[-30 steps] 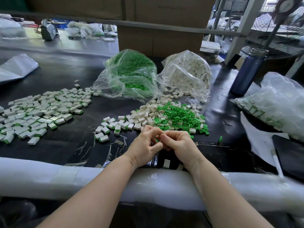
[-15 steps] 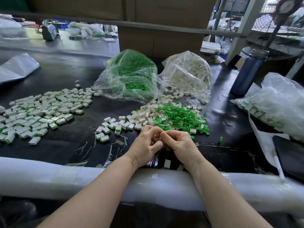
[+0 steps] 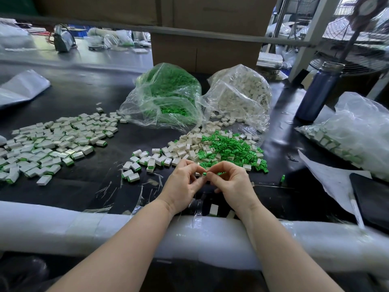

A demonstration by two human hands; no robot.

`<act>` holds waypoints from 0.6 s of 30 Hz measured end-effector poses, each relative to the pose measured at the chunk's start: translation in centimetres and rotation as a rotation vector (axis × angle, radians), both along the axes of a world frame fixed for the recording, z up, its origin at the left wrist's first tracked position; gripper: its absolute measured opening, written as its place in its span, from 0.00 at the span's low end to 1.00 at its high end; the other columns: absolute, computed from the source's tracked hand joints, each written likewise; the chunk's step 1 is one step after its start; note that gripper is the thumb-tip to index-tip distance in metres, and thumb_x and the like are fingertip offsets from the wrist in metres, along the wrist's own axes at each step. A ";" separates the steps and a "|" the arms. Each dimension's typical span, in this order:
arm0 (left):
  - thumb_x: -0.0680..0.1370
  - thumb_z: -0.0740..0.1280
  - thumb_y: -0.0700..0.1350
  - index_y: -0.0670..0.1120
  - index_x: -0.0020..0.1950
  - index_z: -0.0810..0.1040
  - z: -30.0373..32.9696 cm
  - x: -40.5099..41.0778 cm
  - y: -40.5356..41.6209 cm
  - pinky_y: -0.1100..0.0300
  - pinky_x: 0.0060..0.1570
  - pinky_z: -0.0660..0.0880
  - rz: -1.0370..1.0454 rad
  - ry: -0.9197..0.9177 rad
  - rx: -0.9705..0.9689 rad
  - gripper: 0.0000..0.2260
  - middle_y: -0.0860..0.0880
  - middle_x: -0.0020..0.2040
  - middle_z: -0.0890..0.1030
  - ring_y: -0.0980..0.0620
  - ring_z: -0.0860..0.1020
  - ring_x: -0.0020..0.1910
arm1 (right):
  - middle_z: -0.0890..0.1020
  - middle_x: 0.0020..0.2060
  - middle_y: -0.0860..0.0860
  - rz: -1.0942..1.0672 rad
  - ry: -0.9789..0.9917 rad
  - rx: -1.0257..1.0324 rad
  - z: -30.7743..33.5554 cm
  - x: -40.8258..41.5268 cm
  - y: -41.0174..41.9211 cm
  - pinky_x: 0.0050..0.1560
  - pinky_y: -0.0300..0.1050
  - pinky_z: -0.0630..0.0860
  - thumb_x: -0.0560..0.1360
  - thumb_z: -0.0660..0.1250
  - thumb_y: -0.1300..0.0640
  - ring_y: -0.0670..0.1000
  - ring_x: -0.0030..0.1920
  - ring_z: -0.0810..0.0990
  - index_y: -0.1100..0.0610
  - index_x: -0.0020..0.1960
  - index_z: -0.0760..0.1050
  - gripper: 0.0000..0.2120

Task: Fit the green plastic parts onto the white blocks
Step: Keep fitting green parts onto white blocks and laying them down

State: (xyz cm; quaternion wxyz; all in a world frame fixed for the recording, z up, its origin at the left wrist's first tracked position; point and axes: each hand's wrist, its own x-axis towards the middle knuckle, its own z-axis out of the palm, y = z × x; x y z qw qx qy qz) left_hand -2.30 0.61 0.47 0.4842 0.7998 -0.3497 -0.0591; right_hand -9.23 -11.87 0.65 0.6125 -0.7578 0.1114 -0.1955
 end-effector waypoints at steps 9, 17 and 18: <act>0.75 0.68 0.41 0.42 0.51 0.79 -0.3 0.1 -0.2 0.68 0.44 0.70 0.017 -0.027 0.019 0.06 0.55 0.44 0.70 0.53 0.72 0.39 | 0.77 0.33 0.50 -0.013 0.078 -0.084 -0.2 0.3 0.1 0.30 0.34 0.74 0.74 0.67 0.64 0.42 0.29 0.75 0.53 0.38 0.75 0.09; 0.76 0.65 0.37 0.49 0.50 0.76 0.1 0.3 0.4 0.63 0.43 0.79 0.247 0.160 -0.180 0.08 0.52 0.41 0.79 0.54 0.80 0.39 | 0.77 0.31 0.49 -0.296 0.000 -0.122 0.0 0.0 -0.6 0.37 0.46 0.73 0.74 0.69 0.59 0.48 0.33 0.74 0.57 0.38 0.76 0.06; 0.76 0.65 0.36 0.47 0.51 0.76 0.1 0.5 0.5 0.62 0.41 0.80 0.329 0.153 -0.207 0.08 0.52 0.40 0.79 0.55 0.80 0.37 | 0.78 0.31 0.49 -0.325 0.016 -0.135 -0.1 0.0 -0.7 0.37 0.44 0.73 0.73 0.69 0.58 0.48 0.33 0.74 0.57 0.38 0.77 0.06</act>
